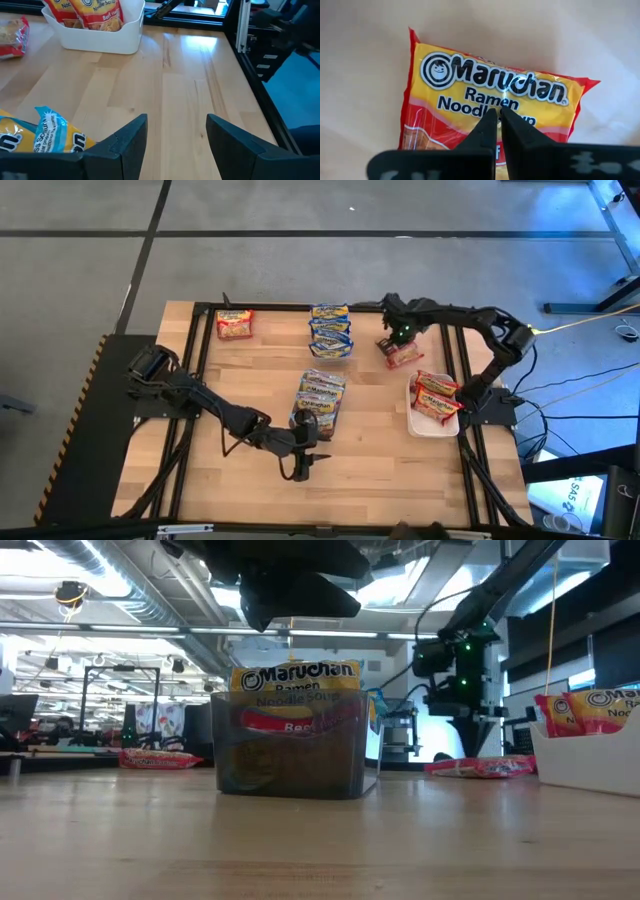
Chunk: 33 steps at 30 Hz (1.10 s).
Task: Sort Maruchan noodles
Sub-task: Put the red noodle pack into the white bin
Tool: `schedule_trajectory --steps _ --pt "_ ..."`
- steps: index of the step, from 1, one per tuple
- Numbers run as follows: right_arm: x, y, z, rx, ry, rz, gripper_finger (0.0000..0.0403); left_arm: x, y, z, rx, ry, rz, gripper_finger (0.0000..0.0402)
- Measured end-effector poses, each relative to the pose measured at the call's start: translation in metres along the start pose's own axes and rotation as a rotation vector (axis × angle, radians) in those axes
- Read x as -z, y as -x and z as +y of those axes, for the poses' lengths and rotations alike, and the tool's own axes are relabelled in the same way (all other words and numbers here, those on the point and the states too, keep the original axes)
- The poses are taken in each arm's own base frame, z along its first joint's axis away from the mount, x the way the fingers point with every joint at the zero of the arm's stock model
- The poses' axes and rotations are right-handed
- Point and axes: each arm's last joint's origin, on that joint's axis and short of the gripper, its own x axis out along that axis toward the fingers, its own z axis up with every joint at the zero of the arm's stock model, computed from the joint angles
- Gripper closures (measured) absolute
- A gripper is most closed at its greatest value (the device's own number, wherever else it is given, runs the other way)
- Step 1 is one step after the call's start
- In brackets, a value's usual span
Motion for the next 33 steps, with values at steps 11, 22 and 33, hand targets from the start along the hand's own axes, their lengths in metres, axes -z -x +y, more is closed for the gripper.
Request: schedule_trajectory --steps 11,22,33 --pt "0.027 0.004 0.081 -0.069 0.197 0.005 0.0397 0.002 0.001 -0.004 0.038 -0.002 0.013 0.0205" --pt "0.086 0.012 0.161 -0.122 0.38 0.013 0.0397 0.009 0.011 -0.026 0.094 0.059 0.034 0.0205" --pt "0.164 0.025 0.223 -0.248 0.497 -0.018 0.0397 0.022 0.029 -0.058 0.09 0.178 0.019 0.0205"
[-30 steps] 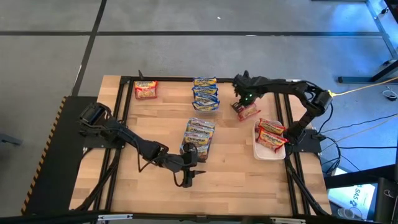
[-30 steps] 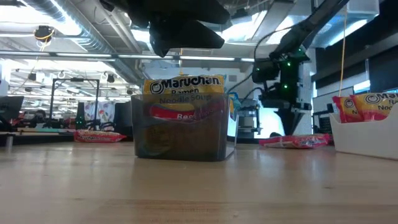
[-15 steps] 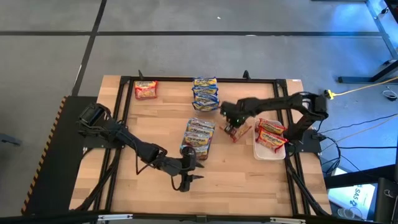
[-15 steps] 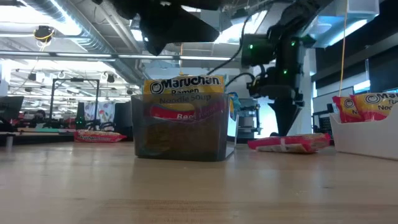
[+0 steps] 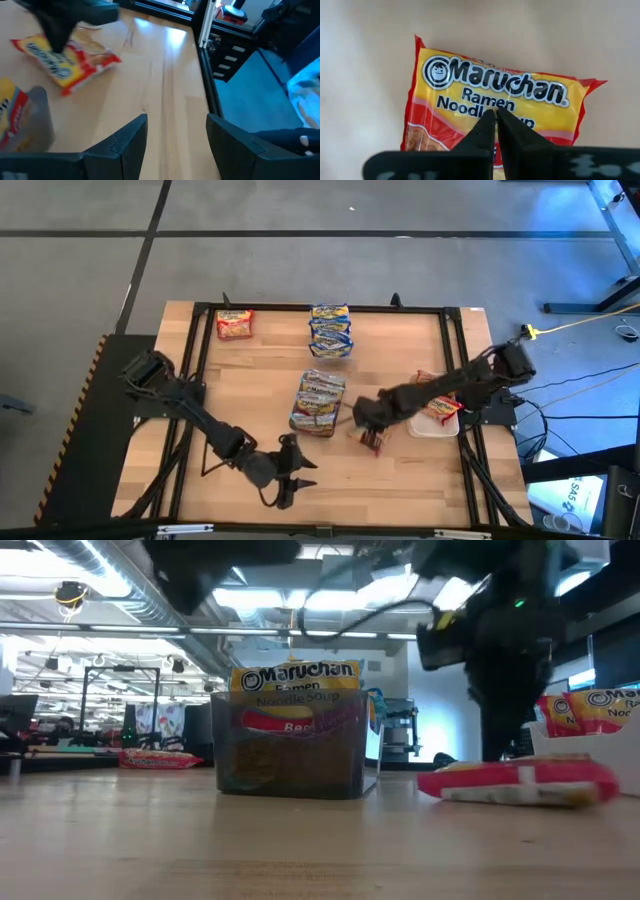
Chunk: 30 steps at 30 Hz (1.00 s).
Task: Sort Maruchan noodles
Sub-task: Put the red noodle pack into the white bin
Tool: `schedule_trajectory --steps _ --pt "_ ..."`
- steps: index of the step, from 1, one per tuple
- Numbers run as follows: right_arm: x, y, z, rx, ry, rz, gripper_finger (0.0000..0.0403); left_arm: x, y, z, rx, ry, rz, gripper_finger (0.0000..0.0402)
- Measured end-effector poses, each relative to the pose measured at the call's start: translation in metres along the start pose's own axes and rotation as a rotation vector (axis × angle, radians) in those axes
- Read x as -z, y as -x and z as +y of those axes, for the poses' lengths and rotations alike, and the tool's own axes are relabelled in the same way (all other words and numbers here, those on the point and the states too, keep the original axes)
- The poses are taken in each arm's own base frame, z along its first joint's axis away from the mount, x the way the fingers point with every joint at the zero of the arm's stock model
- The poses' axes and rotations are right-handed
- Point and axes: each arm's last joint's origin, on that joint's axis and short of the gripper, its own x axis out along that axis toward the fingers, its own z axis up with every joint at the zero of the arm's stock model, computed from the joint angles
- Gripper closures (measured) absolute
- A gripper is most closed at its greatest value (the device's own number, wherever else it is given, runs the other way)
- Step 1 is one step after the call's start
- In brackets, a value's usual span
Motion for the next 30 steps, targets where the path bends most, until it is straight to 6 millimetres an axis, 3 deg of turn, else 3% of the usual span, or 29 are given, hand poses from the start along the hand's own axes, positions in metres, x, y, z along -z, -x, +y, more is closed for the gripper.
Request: schedule_trajectory --steps 6,12,15,20,25,30 --pt "0.016 -0.008 0.045 -0.178 0.062 -0.053 0.0398 0.014 0.01 -0.019 -0.008 0.05 -0.027 0.0205" --pt "0.022 -0.024 0.085 -0.357 0.116 -0.124 0.0398 0.038 -0.003 -0.04 -0.017 0.067 -0.007 0.0205" --pt "0.023 -0.014 0.105 -0.362 0.183 -0.18 0.0398 0.047 -0.017 -0.05 -0.019 0.075 0.009 0.0205" --pt "0.027 0.022 0.13 -0.288 0.278 -0.236 0.0398 0.054 -0.047 -0.064 -0.023 0.075 0.009 0.0206" --pt "0.049 0.028 0.126 -0.077 0.268 -0.181 0.0398 0.056 -0.086 -0.064 -0.065 0.065 -0.007 0.0206" --pt "0.074 0.011 0.108 0.122 0.184 -0.122 0.0398 0.055 -0.122 -0.051 -0.114 0.075 -0.019 0.0206"
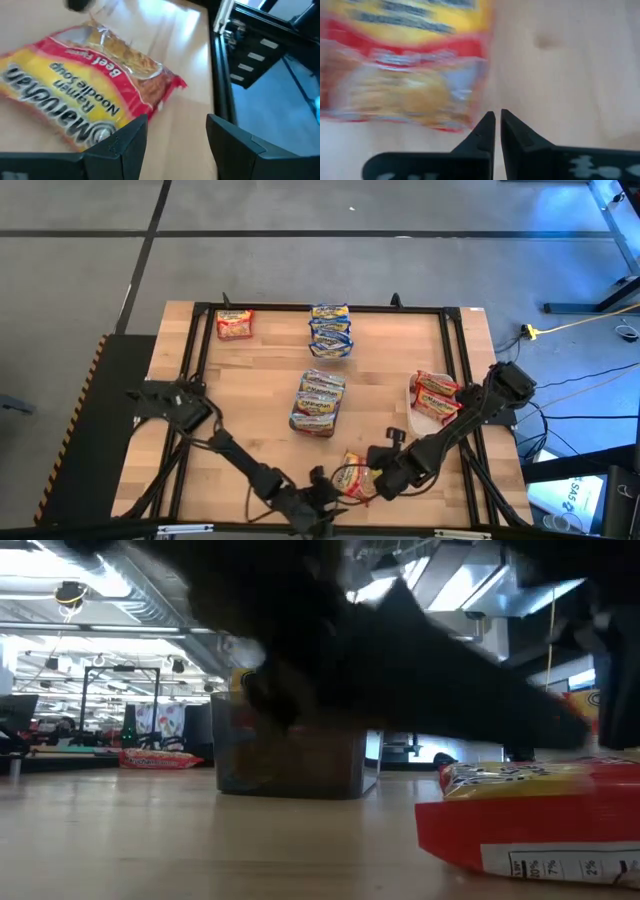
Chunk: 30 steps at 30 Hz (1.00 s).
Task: Sort Maruchan noodles
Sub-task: Put the red noodle pack into the white bin
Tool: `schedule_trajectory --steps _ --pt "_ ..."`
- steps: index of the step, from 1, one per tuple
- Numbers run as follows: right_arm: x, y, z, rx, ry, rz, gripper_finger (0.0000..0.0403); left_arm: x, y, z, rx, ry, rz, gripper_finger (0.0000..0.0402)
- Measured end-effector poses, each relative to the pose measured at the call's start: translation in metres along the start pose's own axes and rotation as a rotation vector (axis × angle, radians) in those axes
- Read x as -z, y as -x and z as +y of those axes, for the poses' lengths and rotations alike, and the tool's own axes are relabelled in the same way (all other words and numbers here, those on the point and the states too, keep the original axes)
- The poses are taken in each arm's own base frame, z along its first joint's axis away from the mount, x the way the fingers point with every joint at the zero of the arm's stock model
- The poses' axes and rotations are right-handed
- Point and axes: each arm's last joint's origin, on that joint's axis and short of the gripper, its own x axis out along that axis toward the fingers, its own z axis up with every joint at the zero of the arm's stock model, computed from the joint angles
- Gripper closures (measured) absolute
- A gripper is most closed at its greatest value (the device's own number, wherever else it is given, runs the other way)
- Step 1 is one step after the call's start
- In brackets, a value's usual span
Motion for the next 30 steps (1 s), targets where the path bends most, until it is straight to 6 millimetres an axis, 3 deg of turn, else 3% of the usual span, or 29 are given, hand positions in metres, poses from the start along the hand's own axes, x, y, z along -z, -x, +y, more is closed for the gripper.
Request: schedule_trajectory --steps 4,7,14,19,24,27,30 --pt "0.01 -0.01 -0.004 0.02 -0.06 -0.002 0.0398 0.003 -0.015 0.012 -0.015 0.018 0.052 0.0206" --pt "0.013 -0.011 0.004 -0.083 -0.065 0.011 0.0398 0.009 -0.015 0.021 -0.085 0.037 0.127 0.0206" --pt "0.018 -0.001 0.035 -0.354 -0.045 -0.01 0.0398 0.001 0.005 0.023 -0.19 0.03 0.217 0.0206" --pt "0.022 0.004 0.039 -0.414 -0.06 0.03 0.0398 -0.013 0.027 0.016 -0.22 -0.003 0.221 0.0206" --pt "0.02 0.024 0.027 -0.34 -0.092 0.017 0.038 -0.021 0.045 0.003 -0.198 -0.014 0.195 0.0206" --pt "0.01 0.033 0.012 -0.202 -0.124 -0.143 0.0349 -0.02 0.049 -0.004 -0.188 -0.009 0.138 0.0206" --pt "0.0 0.028 0.0 -0.054 -0.149 -0.261 0.0316 -0.009 0.044 -0.003 -0.202 -0.028 0.147 0.0206"
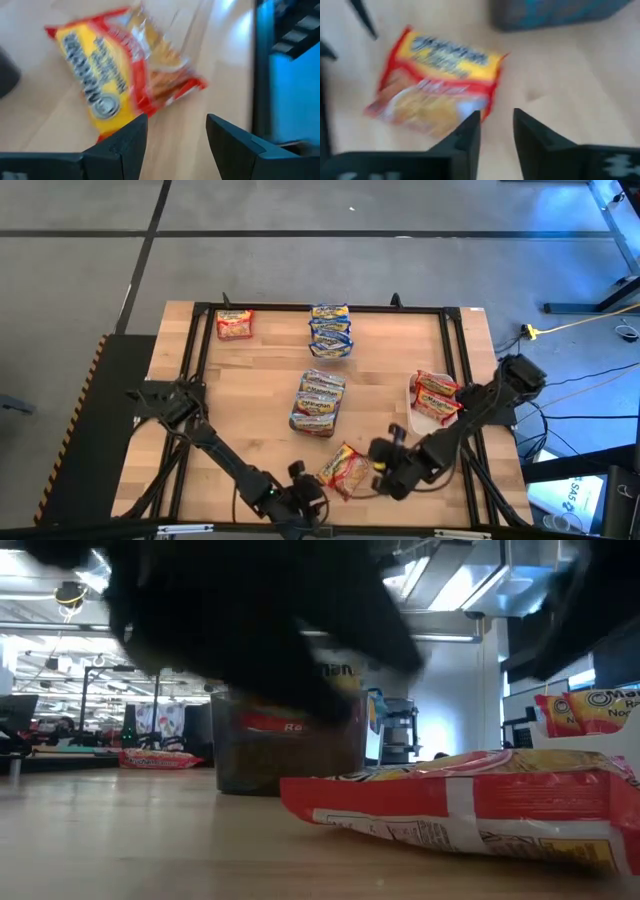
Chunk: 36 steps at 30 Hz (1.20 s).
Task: Sort Maruchan noodles
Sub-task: Put the red noodle pack into the white bin
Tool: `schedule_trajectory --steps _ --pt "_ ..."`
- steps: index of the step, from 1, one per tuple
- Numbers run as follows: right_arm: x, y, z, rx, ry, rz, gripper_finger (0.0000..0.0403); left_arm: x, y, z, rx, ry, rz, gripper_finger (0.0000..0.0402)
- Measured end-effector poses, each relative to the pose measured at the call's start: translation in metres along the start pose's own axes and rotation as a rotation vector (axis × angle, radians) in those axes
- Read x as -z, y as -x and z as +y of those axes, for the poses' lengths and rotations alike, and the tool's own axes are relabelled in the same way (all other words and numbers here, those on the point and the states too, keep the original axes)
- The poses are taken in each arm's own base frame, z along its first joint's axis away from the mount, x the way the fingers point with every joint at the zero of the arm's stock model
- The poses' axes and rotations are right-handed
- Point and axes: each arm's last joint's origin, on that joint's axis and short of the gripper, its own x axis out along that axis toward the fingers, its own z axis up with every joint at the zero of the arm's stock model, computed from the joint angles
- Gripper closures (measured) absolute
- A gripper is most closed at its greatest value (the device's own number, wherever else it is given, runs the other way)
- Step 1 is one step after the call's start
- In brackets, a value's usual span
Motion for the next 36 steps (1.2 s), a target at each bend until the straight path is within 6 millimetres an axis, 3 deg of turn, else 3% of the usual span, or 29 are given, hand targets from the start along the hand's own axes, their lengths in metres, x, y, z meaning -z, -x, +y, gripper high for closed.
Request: schedule_trajectory --steps 5,10,17,21,25,29,33,36 --pt "-0.001 -0.034 -0.017 0.088 -0.006 0.055 0.0272 0.021 -0.017 0.004 -0.04 -0.015 0.036 0.0206" --pt "0.009 -0.057 -0.01 -0.017 -0.01 0.163 0.0254 0.029 -0.028 0.018 -0.157 -0.021 0.037 0.0205" --pt "0.029 -0.05 0.027 -0.302 -0.039 0.224 0.0259 0.019 -0.036 0.037 -0.316 0.026 -0.044 0.0205" --pt "0.034 -0.036 0.03 -0.33 -0.055 0.263 0.0259 0.015 -0.041 0.041 -0.302 0.019 0.004 0.0205" --pt "0.02 -0.005 0.024 -0.354 -0.089 0.277 0.0259 0.009 -0.027 0.033 -0.235 0.033 0.045 0.0205" --pt "-0.001 0.014 0.001 -0.277 -0.093 0.197 0.0231 0.003 -0.003 0.015 -0.145 0.038 -0.001 0.0205" --pt "-0.022 0.005 -0.025 -0.144 -0.073 0.142 0.0173 0.003 0.006 -0.002 -0.054 -0.004 -0.079 0.0205" --pt "-0.04 -0.015 -0.041 -0.212 -0.069 0.156 0.0135 0.005 0.004 -0.008 -0.009 -0.009 -0.095 0.0205"
